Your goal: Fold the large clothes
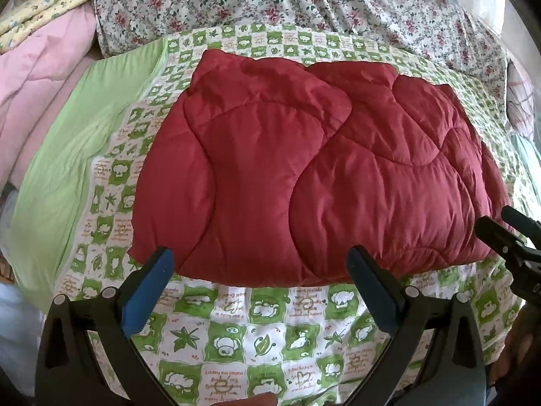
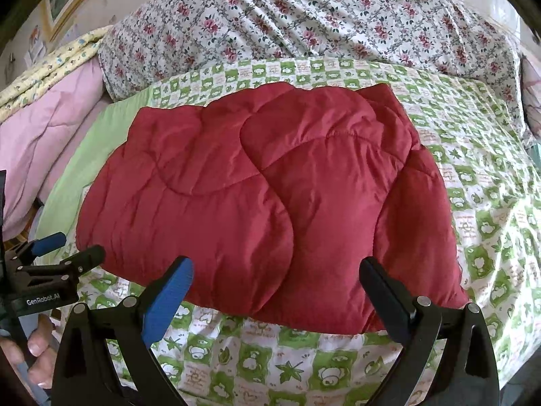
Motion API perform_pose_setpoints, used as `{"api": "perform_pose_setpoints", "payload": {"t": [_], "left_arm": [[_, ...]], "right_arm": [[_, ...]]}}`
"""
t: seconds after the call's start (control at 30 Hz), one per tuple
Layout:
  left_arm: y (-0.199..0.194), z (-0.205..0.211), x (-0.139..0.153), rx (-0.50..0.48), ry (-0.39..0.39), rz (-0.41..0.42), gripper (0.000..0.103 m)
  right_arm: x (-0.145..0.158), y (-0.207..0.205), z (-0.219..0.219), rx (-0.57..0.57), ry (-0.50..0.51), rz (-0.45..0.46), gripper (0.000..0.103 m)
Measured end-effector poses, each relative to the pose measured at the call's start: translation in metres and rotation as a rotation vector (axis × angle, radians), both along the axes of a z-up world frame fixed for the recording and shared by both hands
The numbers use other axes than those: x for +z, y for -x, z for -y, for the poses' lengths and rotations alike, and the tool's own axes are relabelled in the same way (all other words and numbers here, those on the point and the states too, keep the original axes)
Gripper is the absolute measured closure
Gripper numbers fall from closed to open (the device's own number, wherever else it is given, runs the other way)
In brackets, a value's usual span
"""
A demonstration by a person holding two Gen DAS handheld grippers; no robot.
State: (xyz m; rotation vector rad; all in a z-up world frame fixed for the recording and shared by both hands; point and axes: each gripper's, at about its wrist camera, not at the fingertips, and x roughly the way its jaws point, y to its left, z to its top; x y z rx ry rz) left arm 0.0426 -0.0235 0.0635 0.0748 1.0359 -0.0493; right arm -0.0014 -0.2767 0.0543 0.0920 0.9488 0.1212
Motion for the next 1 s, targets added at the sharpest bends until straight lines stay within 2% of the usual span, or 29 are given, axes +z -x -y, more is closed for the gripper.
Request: {"api": "perform_pose_setpoints", "payload": {"t": [1.0], "left_arm": [[0.0056, 0.0044, 0.0043, -0.011, 0.000, 0.008, 0.001]], "right_arm": [[0.0029, 0.0054, -0.0059, 0.002, -0.004, 0.006, 0.003]]}}
